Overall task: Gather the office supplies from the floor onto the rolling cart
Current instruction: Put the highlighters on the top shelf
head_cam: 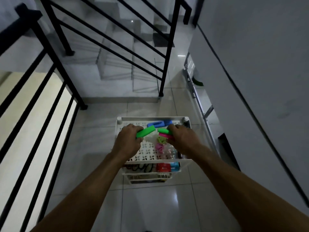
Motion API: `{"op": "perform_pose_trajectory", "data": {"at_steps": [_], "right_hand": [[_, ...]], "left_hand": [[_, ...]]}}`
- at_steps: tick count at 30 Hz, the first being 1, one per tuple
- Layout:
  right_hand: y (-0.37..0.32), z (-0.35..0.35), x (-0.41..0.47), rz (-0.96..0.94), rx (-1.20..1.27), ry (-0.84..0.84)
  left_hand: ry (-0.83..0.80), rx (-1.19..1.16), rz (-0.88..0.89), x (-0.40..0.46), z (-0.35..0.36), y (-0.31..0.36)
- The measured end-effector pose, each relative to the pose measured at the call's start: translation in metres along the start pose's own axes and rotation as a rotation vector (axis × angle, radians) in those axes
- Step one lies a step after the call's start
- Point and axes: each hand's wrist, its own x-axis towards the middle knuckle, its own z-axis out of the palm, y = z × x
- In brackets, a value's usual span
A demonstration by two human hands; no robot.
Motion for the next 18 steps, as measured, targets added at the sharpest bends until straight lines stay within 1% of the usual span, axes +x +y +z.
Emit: {"op": "perform_pose_trajectory", "data": {"at_steps": [2,8,10,12,15,18], "right_hand": [[0.001,0.011,0.023,-0.033,0.003,-0.016],[-0.011,0.036,0.063,-0.102,0.115,0.034],[-0.013,0.040,0.066,-0.106,0.134,0.068],[-0.011,0.042,0.066,-0.115,0.098,0.131],[-0.005,0.040,0.062,-0.051,0.014,0.210],[0.002,0.036,0.060,0.034,0.099,0.200]], "left_hand": [[0.012,0.001,-0.010,0.016,0.007,-0.006],[0.034,0.009,-0.008,0.043,0.015,-0.026],[0.026,0.019,0.004,0.046,0.016,-0.031],[0.011,0.032,0.012,0.048,0.016,-0.035],[-0.009,0.024,0.029,0.051,0.019,-0.034],[-0.042,-0.003,0.054,0.055,0.024,-0.024]]}}
